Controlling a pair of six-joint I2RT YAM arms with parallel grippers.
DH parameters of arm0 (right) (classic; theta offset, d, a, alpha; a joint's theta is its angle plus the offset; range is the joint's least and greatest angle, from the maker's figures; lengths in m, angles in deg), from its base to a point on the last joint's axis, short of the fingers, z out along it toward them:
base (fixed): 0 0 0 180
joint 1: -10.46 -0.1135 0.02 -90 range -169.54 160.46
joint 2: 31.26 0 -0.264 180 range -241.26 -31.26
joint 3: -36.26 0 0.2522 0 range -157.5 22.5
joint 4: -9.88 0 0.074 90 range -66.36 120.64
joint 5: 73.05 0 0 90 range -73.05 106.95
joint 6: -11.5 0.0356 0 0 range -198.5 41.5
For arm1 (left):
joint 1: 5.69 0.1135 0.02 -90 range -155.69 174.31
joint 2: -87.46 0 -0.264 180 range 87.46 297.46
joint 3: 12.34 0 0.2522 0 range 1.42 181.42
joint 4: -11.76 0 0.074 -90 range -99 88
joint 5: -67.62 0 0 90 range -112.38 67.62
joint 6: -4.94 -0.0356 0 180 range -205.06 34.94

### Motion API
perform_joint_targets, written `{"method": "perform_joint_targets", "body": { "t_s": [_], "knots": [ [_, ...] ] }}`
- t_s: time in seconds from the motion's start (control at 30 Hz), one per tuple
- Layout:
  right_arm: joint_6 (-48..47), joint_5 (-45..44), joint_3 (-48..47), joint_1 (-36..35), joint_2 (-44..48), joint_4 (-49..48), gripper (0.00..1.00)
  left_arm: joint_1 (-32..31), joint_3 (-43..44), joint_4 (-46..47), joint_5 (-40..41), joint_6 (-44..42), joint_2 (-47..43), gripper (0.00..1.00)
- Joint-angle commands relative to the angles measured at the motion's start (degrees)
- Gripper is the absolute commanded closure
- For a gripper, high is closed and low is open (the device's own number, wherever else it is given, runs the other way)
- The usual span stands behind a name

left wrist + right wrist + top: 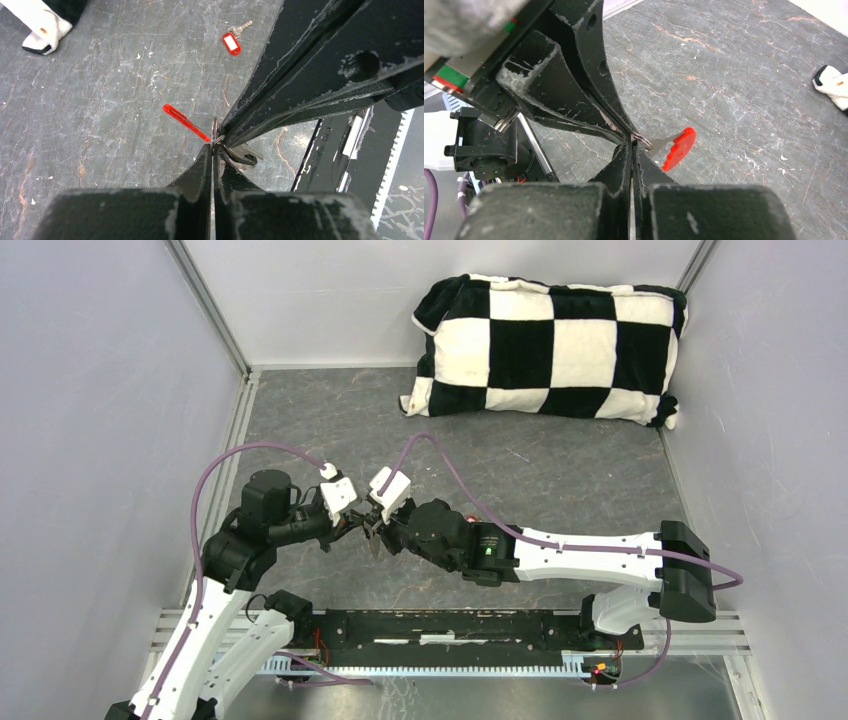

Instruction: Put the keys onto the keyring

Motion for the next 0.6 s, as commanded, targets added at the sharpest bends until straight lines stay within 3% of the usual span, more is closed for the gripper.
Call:
{"method": "perform_joint_targets", "body": {
  "t_s": [0.0, 0.57],
  "knots": [
    [2.0, -4.0, -0.3, -0.1, 1.9, -3.3, 1.0, 0.0, 1.4, 0.6, -1.4, -2.3, -0.7, 0.98],
    [4.9, -4.7, 1.3, -0.2, 2.4, -5.1, 1.0, 0.0, 1.4, 0.7, -2.0, -3.0, -1.7, 0.98]
  ]
}}
